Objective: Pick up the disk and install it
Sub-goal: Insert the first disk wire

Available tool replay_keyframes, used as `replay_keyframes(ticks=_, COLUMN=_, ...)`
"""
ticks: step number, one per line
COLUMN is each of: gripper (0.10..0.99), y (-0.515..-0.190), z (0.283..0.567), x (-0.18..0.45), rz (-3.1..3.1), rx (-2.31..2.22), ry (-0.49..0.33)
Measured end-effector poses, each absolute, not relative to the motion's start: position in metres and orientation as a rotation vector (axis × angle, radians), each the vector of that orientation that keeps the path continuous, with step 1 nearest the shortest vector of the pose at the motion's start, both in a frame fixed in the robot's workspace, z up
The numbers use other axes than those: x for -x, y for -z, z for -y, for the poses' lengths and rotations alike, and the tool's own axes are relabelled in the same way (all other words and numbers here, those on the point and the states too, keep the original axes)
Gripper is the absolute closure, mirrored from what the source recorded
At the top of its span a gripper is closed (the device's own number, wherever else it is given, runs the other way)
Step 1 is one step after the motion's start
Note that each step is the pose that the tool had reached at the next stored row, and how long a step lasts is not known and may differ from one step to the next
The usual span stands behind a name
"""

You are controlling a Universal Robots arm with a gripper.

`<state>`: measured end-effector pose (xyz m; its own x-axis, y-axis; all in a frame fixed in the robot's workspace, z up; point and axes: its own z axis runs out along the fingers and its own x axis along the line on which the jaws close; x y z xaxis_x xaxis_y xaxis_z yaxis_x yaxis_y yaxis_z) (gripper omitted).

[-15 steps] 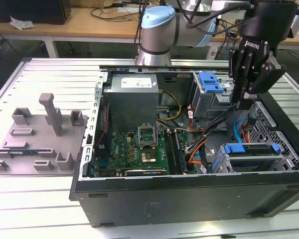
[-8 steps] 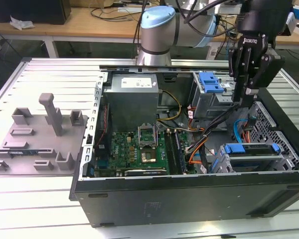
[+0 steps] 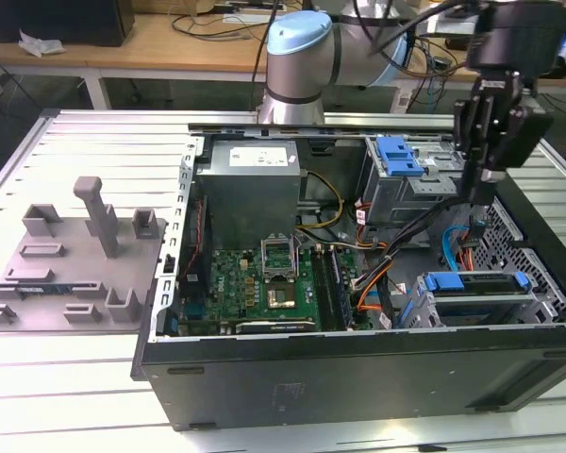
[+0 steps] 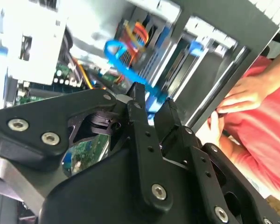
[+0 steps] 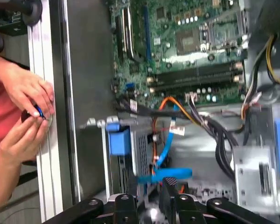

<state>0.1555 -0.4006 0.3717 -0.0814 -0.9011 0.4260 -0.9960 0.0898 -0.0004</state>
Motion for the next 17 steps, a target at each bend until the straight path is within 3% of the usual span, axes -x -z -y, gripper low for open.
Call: replay_keyframes(ticks=17, gripper=0.733, y=-0.351, z=0.389, x=-0.167, rz=2.037, rx=-1.853, ry=-0.484)
